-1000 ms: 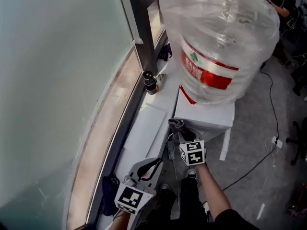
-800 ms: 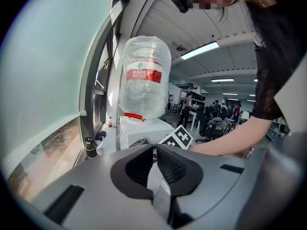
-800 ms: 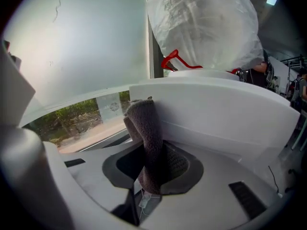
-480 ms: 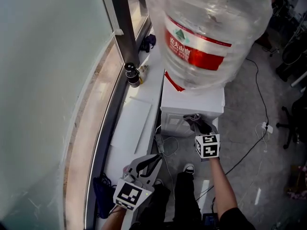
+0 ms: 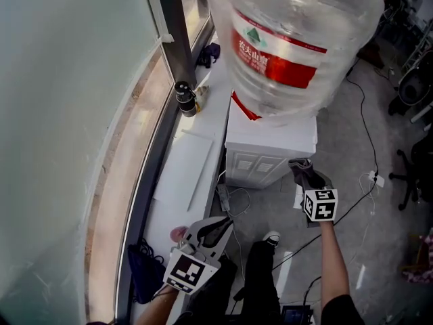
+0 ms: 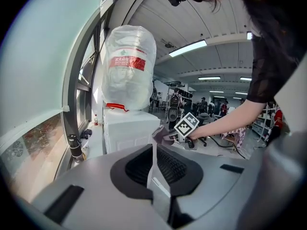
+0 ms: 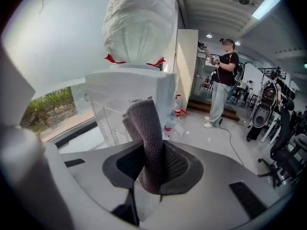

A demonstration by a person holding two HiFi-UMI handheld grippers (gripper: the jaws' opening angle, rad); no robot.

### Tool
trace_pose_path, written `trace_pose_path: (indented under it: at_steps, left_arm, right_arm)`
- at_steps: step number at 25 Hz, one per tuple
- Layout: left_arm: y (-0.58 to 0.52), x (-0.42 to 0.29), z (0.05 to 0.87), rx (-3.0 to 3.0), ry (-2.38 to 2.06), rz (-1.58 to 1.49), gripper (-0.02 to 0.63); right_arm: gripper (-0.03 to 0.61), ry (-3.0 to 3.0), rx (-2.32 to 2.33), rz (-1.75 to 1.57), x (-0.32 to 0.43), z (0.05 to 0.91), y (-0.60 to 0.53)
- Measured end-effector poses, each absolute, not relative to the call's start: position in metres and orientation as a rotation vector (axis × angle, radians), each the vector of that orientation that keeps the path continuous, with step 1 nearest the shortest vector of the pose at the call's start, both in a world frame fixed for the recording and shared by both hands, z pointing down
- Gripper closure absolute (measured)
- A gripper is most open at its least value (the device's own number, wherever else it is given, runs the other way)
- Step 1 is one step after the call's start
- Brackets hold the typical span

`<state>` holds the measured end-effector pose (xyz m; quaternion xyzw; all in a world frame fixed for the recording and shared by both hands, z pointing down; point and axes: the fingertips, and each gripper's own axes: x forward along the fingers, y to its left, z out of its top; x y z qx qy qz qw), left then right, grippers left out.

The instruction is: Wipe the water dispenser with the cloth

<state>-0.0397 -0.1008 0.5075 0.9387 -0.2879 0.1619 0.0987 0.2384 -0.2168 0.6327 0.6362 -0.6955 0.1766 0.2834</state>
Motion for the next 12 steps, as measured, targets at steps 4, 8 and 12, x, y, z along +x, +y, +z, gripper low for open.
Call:
trace_pose_path:
  at_steps: [4,8,12]
  left_arm:
    - [-0.099,-0.044,0.523,2.751,-0.864,0.506,0.586]
    - [-0.098,-0.055,0.529,2.745,-0.888,0.529,0.586]
    - [-0.098,-0.065,0.535,2.737,-0.915,0.565,0.586]
  right_arm:
    - [0.479,-1.964,1.581,0.483,0.190,0.653,-0.202]
    - [0.479,-2.026,1.448,0.463,0.125,0.685,-0.202]
    - [0.479,-2.068,1.396,0.470,0.075,0.709,-0.211]
